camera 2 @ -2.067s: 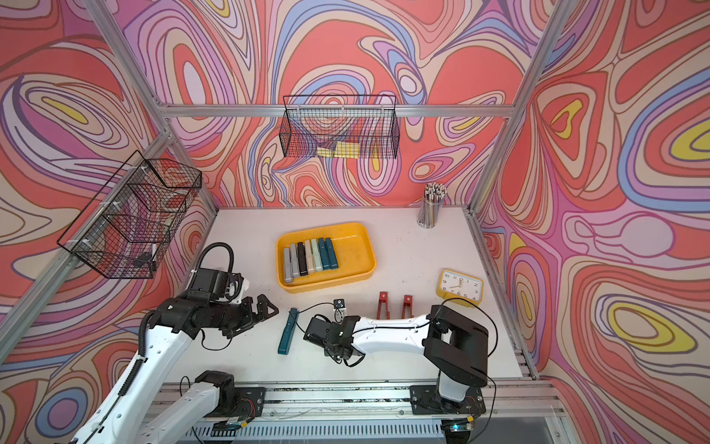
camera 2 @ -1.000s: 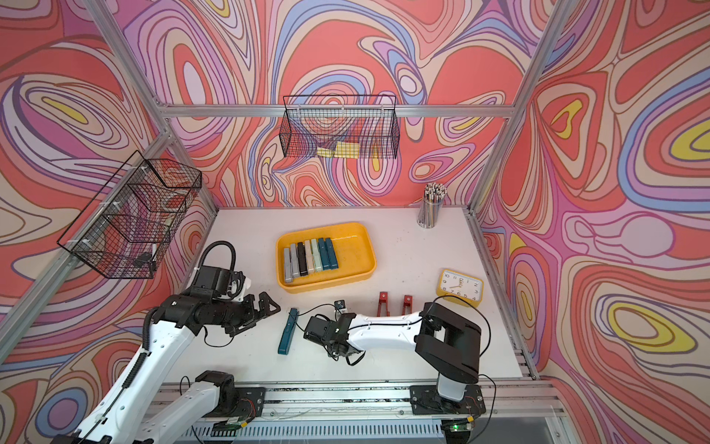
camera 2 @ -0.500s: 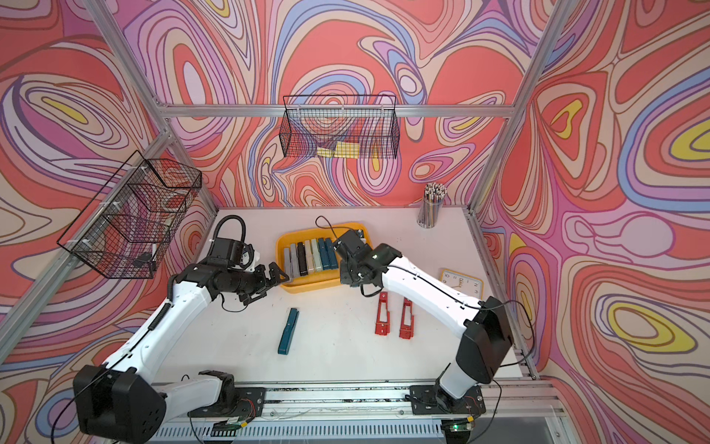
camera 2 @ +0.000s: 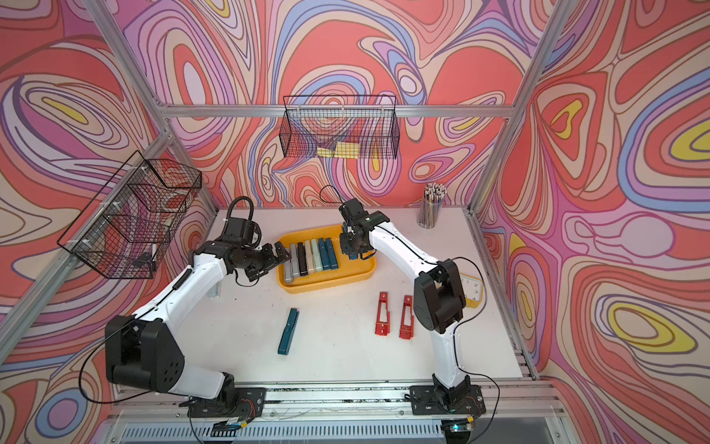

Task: Put the pruning pliers into the storage box
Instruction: Pick up the pruning pliers from the center of the board, then place the pruning pliers in the storage box.

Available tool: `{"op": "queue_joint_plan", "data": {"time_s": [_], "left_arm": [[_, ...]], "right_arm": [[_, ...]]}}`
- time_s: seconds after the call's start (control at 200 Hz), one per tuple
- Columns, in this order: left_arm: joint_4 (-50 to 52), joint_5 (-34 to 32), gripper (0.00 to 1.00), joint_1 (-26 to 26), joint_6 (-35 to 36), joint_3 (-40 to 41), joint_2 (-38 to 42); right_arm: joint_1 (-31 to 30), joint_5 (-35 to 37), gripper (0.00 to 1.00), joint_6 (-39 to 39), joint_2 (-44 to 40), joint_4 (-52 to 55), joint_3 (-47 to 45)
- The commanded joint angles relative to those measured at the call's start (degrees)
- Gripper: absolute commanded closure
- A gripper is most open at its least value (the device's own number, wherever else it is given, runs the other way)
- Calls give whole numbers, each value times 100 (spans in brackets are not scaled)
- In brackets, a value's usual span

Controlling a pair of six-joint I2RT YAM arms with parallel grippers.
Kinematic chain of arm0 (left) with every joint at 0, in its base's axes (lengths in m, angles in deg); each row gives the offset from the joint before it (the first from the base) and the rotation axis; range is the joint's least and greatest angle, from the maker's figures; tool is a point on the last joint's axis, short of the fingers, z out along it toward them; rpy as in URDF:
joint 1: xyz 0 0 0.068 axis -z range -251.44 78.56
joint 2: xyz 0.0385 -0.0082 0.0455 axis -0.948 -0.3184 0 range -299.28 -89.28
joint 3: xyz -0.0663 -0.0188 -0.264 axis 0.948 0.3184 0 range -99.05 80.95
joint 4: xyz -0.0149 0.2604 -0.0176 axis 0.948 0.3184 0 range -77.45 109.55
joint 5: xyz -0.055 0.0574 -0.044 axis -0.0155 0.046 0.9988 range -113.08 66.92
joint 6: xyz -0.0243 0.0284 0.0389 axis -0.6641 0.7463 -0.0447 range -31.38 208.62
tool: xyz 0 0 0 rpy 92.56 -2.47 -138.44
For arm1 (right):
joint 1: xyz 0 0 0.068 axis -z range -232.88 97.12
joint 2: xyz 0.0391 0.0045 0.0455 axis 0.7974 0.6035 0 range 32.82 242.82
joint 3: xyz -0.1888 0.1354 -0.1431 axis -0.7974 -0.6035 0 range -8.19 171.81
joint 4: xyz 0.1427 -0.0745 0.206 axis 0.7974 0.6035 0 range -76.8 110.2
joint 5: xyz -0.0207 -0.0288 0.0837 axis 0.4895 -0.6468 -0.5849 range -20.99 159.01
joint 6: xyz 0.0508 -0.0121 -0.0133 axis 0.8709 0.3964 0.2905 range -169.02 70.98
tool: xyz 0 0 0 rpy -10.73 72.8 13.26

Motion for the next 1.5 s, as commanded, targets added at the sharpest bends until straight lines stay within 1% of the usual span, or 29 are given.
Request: {"op": "queue_joint_plan", "data": {"time_s": [0.0, 0.155, 0.421, 0.891, 1.227, 1.497], "left_arm": [[-31, -347, 1, 17, 50, -228, -129], [-183, -381, 1, -32, 41, -173, -272], [-524, -383, 1, -119, 27, -13, -455], [-660, -345, 1, -163, 42, -215, -909], [-709, -381, 1, -163, 28, -176, -940], [-923, -296, 1, -167, -3, -150, -1094]], "right_arm": [[89, -166, 100, -307, 212, -109, 340], [124, -127, 100, -405, 639, -112, 611], [197, -270, 100, -344, 1068, -296, 634], [312, -473, 100, -290, 1283, -452, 555], [347, -522, 100, -294, 1360, -519, 485], [347, -758, 100, -196, 1537, -575, 529]]}}
